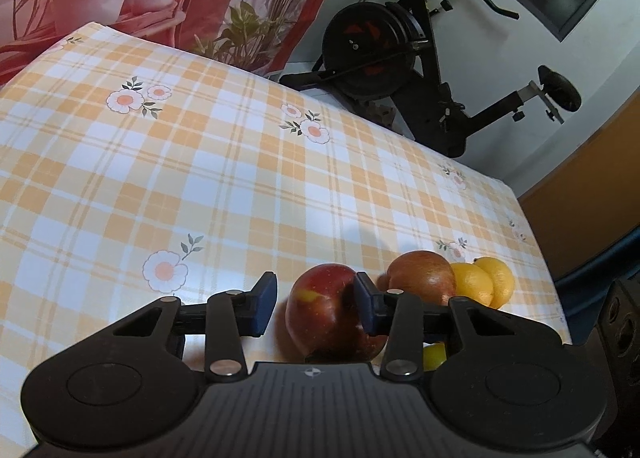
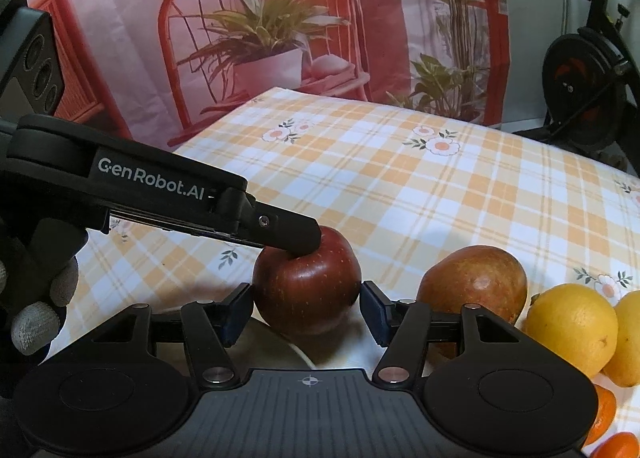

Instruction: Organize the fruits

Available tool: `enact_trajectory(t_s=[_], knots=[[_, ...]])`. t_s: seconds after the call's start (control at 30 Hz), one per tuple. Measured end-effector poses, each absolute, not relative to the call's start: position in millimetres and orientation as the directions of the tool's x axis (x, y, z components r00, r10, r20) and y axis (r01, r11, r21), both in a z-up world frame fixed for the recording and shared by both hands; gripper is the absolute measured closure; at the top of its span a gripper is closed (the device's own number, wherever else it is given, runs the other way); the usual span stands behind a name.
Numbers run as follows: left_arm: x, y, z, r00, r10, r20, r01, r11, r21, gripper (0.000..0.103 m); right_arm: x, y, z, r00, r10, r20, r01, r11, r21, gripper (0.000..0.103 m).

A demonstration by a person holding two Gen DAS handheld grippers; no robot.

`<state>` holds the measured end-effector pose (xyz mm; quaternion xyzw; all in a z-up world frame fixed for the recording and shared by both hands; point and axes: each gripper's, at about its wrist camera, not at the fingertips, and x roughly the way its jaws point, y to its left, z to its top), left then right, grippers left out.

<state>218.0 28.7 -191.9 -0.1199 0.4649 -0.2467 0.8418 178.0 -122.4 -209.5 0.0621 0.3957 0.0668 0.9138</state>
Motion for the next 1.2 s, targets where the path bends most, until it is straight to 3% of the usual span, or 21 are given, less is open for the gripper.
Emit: enact_trajectory(t_s=[0.7, 1.2], knots=[[168, 50, -167, 0.439, -0.537, -0.720, 0.364, 0.839, -0.404, 0.059, 131, -90, -185, 0.702, 0.228, -0.675, -0.115, 0.971, 0.209, 0.048], [142, 79, -174, 0.456, -0.464, -0.759, 0.328, 0.881, -0.342, 0.059, 122, -48, -200, 0.636, 0.320, -0.702, -0.216, 0.947, 0.237, 0.048]])
